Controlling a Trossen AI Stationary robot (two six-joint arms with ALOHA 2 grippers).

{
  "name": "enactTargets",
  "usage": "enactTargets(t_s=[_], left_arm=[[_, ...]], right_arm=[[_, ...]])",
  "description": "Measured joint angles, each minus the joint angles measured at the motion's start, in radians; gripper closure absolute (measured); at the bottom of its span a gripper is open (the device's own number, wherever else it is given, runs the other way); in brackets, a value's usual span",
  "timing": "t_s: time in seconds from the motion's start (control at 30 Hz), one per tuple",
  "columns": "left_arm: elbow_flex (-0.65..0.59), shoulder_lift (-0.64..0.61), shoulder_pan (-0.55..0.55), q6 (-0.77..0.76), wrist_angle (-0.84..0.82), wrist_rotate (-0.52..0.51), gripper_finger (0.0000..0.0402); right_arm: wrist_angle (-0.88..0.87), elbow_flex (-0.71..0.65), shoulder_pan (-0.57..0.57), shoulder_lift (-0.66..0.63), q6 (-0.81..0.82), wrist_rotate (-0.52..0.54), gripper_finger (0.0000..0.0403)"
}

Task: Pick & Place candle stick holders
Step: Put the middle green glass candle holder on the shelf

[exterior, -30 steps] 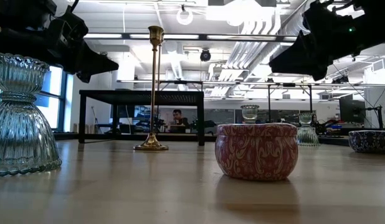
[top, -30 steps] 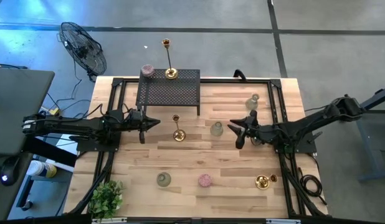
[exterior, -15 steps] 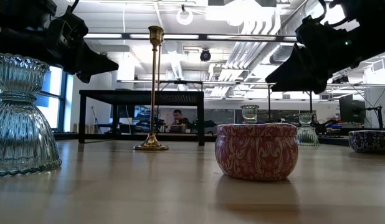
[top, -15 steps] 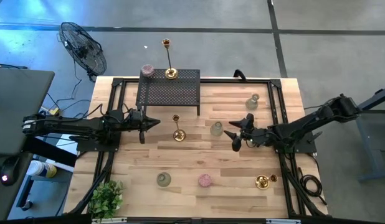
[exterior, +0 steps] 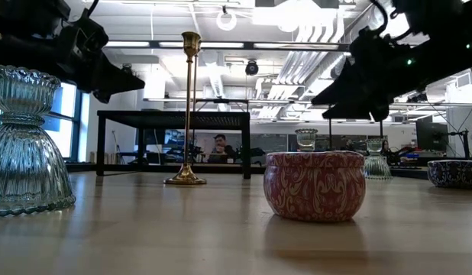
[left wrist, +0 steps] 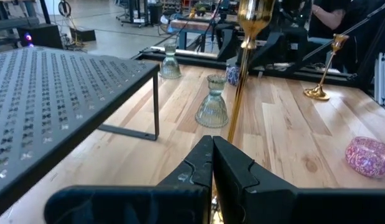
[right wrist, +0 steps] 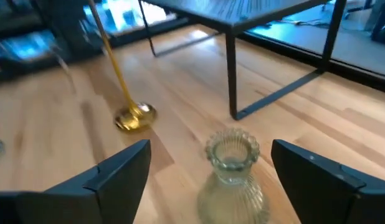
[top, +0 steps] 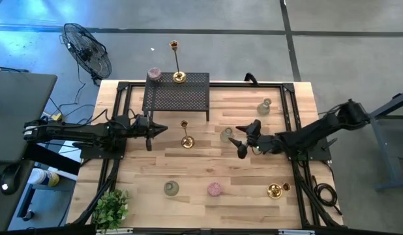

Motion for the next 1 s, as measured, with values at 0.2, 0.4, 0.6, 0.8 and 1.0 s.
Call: enactTargets(t_s=[0.2, 0.4, 0.6, 0.8, 1.0], left_arm=[[0.0, 0.0, 0.0, 0.0, -0.031, 0.0, 0.0397], [0.0, 0.0, 0.0, 0.0, -0.036, 0.0, 0.0397], [0.0, 0.0, 0.0, 0.0, -0.057, 0.0, 0.0397], [0.0, 0.0, 0.0, 0.0, -0.079, 0.0, 0.0397], [0.0, 0.0, 0.0, 0.0, -0.079, 0.0, 0.0397]], right_arm=[[-0.006, 0.075, -0.018, 0.147, -0.105, 0.02, 0.0077], [-0.007, 0.112, -0.077, 0.213, -0.108, 0.02, 0.0077], [-0.01, 0.109, -0.142, 0.218, -0.053, -0.088, 0.0079], [-0.041, 0.108, -0.159, 0.218, -0.035, -0.133, 0.0113], [-0.044, 0.108, -0.159, 0.218, -0.037, -0.171, 0.0172]])
